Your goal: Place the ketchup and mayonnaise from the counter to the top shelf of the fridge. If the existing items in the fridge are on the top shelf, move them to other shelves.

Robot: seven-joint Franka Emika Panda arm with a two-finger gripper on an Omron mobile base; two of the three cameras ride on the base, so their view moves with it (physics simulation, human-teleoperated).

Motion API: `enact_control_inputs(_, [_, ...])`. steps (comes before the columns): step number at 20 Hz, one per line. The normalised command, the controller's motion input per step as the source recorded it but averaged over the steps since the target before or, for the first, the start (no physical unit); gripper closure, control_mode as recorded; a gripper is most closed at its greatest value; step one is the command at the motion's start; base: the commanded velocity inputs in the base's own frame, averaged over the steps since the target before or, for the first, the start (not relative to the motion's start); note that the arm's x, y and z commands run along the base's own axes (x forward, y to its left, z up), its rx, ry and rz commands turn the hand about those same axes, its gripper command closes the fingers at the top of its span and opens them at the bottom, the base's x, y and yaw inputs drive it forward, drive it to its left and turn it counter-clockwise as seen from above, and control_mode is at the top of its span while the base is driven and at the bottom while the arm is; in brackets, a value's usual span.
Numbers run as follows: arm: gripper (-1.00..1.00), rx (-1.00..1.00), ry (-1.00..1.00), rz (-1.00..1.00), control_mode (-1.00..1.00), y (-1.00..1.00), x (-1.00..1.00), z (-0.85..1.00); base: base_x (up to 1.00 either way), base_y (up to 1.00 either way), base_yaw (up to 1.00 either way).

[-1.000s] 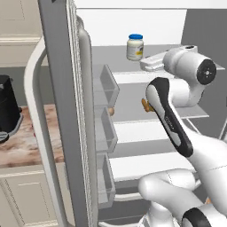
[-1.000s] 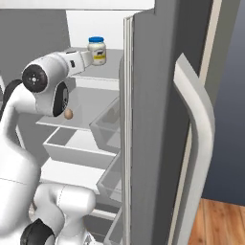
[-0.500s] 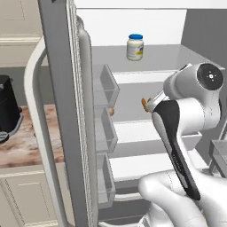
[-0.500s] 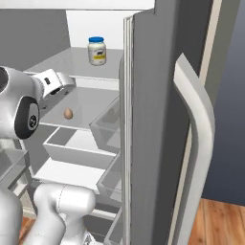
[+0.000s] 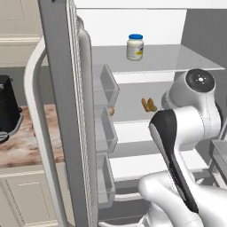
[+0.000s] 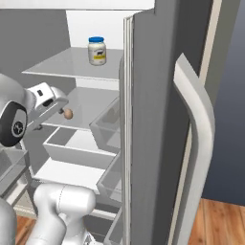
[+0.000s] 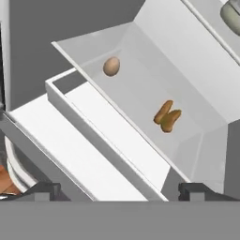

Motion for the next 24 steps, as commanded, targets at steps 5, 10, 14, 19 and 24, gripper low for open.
enact_control_inputs(5, [-1.0, 0.0, 0.02, 0.0, 1.0, -0.01, -0.17, -0.03, -0.8, -0.1, 0.02])
enact_control_inputs(10, [-1.0, 0.0, 0.0, 0.0, 1.0, 0.0, 0.0, 0.0, -1.0, -0.07, 0.06])
enact_control_inputs(14, [-1.0, 0.0, 0.0, 0.0, 1.0, 0.0, 0.0, 0.0, -1.0, 0.01, 0.03])
enact_control_inputs(19, [-1.0, 0.0, 0.0, 0.0, 1.0, 0.0, 0.0, 0.0, -1.0, 0.69, 0.03])
enact_control_inputs(24, [-1.0, 0.0, 0.0, 0.0, 1.0, 0.0, 0.0, 0.0, -0.44, 1.0, 0.01])
